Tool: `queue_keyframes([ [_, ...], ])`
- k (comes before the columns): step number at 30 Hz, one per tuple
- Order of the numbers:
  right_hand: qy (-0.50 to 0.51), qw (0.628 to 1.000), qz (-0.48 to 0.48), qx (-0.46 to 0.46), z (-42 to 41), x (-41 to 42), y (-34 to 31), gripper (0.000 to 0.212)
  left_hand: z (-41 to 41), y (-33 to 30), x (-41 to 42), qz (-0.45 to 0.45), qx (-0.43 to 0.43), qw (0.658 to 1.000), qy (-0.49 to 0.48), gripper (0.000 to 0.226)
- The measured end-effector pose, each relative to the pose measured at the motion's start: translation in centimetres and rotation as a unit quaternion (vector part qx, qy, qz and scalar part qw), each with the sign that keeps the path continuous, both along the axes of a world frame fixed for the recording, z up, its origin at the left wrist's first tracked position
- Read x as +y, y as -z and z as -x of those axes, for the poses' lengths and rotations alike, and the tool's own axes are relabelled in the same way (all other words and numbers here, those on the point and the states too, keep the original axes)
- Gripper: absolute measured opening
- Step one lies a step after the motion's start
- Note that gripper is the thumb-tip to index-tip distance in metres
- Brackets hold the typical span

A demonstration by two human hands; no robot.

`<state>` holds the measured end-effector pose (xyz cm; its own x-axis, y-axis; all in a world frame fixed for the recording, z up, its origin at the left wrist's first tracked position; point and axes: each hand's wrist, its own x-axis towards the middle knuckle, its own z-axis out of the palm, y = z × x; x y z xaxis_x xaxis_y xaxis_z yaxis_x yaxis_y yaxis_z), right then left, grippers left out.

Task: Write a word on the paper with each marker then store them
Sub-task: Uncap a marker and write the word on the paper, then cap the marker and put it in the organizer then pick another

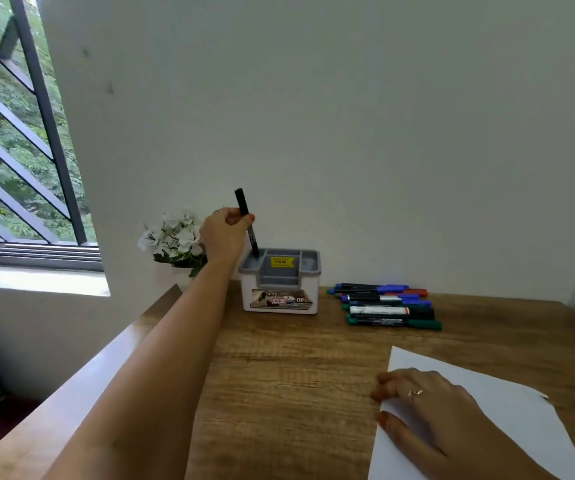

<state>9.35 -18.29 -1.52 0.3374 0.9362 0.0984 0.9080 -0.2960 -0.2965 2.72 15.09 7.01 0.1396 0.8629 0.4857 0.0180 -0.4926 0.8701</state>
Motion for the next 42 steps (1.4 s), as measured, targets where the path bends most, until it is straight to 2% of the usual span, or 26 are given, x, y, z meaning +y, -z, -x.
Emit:
queue_keyframes([
  [4,0.011,0.999,0.037,-0.038,-0.3,0.6,0.4,0.023,-0.6,0.9,0.5,-0.040,0.097,0.994,0.009,0.033],
  [7,0.022,0.998,0.046,-0.041,-0.2,0.6,0.2,0.009,-0.8,1.2,0.9,-0.043,0.152,0.987,0.025,0.044],
  [11,0.029,0.998,0.051,-0.030,0.1,0.5,-0.1,0.012,-0.8,1.8,1.5,-0.036,0.190,0.981,0.010,0.047],
  [13,0.027,0.999,0.037,-0.014,0.2,0.2,-0.3,0.032,-0.9,2.1,1.5,-0.027,0.196,0.980,0.008,0.046],
  [17,0.017,1.000,0.020,-0.003,0.3,0.0,-0.4,0.046,-1.0,2.3,1.3,-0.015,0.199,0.980,0.013,0.044],
  [25,0.005,1.000,0.015,-0.004,0.2,-0.3,-0.4,0.054,-1.0,2.6,1.2,-0.013,0.185,0.983,0.011,0.044],
  [30,0.003,0.999,0.028,-0.021,0.4,-0.1,-0.6,0.087,-0.4,1.9,0.1,-0.039,0.138,0.990,-0.001,0.037],
  [31,0.001,0.999,0.025,-0.022,0.3,-0.1,-0.5,0.083,-0.3,1.6,-0.3,-0.053,0.120,0.991,-0.006,0.034],
  [34,-0.006,1.000,0.012,-0.014,0.4,-0.2,-0.5,0.052,-0.1,0.6,-2.0,-0.106,0.070,0.992,-0.018,0.026],
  [36,-0.011,1.000,0.001,-0.016,0.4,-0.4,-0.3,0.047,-0.3,0.4,-3.2,-0.139,0.057,0.989,0.001,0.023],
  [42,-0.015,0.998,-0.051,-0.018,0.3,-1.1,0.6,0.029,-3.1,1.9,-8.8,-0.234,0.120,0.959,0.104,0.018],
])
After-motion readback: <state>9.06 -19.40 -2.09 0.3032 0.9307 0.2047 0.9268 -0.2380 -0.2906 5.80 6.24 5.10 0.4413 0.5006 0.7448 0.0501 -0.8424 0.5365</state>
